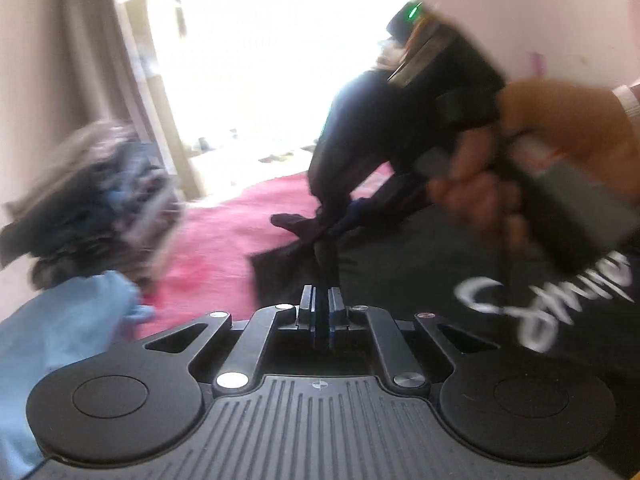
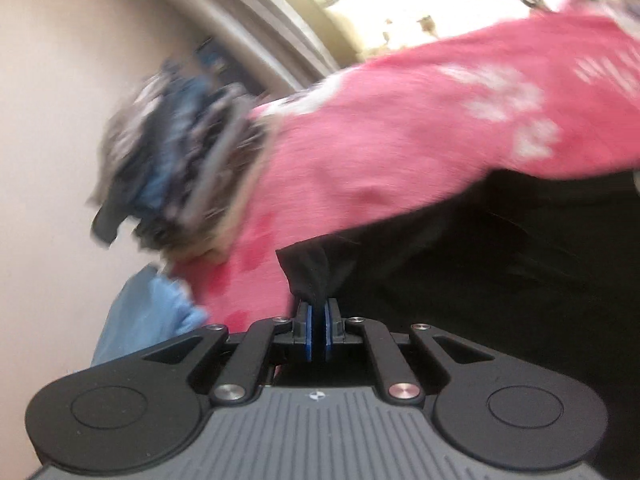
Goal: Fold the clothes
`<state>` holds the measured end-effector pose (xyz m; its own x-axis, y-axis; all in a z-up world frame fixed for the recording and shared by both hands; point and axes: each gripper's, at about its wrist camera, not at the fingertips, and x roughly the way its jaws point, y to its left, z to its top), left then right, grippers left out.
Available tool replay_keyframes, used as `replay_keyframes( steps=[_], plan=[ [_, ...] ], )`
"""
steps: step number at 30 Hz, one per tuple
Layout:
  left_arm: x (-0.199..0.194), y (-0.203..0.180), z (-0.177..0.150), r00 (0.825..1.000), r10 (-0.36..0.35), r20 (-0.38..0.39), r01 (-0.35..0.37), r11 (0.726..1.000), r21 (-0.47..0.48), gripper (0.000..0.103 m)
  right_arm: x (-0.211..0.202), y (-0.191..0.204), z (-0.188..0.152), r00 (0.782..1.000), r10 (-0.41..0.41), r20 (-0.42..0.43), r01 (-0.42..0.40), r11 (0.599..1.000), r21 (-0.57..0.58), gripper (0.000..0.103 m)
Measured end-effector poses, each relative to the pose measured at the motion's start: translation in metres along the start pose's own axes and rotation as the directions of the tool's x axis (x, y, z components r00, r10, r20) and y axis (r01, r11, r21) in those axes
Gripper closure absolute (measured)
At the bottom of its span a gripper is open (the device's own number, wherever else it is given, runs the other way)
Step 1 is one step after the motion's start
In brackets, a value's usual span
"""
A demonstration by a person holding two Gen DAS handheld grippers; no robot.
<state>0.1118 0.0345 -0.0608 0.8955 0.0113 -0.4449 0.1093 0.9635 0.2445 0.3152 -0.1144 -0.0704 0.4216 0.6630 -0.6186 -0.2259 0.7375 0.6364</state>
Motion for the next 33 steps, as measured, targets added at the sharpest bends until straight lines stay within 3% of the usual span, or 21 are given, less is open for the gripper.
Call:
replay_keyframes(
  steps=[3, 7, 11, 14, 21, 22, 24, 25, 26, 30, 33],
  plan=[
    [-0.006, -0.005, -0.004, 0.999, -0.038, -0.030, 0.039, 0.998, 0.041, 0.096, 0.001, -0.032, 0.000, 1.000, 0.028, 0.011, -0.029, 0.993, 0.119, 0.092],
    [-0.013, -0.012, -0.010, 0.994, -0.085, -0.072, 0.092, 0.991, 0.094, 0.094, -0.005, -0.040, -0.004, 0.999, 0.038, -0.008, -0.036, 0.990, 0.139, 0.062],
    [-0.001, -0.009, -0.011, 0.993, -0.065, -0.097, 0.075, 0.992, 0.100, 0.090, -0.011, -0.048, -0.009, 0.998, 0.048, -0.028, -0.043, 0.986, 0.160, 0.059],
    [0.009, -0.006, -0.011, 0.992, -0.045, -0.115, 0.057, 0.993, 0.101, 0.085, -0.015, -0.054, -0.012, 0.998, 0.056, -0.042, -0.048, 0.983, 0.175, 0.059],
    [0.033, 0.000, -0.011, 0.988, 0.001, -0.156, 0.016, 0.994, 0.107, 0.084, -0.018, -0.051, -0.018, 0.996, 0.062, -0.061, -0.050, 0.981, 0.188, 0.059],
    [0.037, 0.001, -0.011, 0.987, 0.007, -0.162, 0.010, 0.994, 0.107, 0.085, -0.018, -0.048, -0.018, 0.997, 0.051, -0.063, -0.040, 0.984, 0.172, 0.063],
    [0.040, 0.004, -0.013, 0.985, 0.019, -0.173, -0.002, 0.995, 0.101, 0.097, -0.017, -0.041, -0.019, 0.997, -0.011, -0.075, 0.019, 0.994, 0.107, 0.081],
    [0.041, 0.005, -0.014, 0.984, 0.025, -0.179, -0.008, 0.995, 0.098, 0.098, -0.016, -0.038, -0.019, 0.996, -0.046, -0.077, 0.052, 0.996, 0.071, 0.096],
    [0.042, 0.007, -0.015, 0.982, 0.031, -0.184, -0.014, 0.995, 0.094, 0.098, -0.016, -0.035, -0.020, 0.994, -0.077, -0.072, 0.080, 0.996, 0.040, 0.100],
    [0.037, 0.003, -0.025, 0.984, 0.042, -0.175, -0.016, 0.990, 0.143, 0.099, -0.016, -0.031, -0.020, 0.985, -0.161, -0.060, 0.159, 0.986, -0.045, 0.103],
    [0.036, 0.002, -0.027, 0.986, 0.045, -0.163, -0.019, 0.988, 0.155, 0.099, -0.026, -0.018, -0.021, 0.979, -0.200, -0.024, 0.196, 0.972, -0.127, 0.095]
  ],
)
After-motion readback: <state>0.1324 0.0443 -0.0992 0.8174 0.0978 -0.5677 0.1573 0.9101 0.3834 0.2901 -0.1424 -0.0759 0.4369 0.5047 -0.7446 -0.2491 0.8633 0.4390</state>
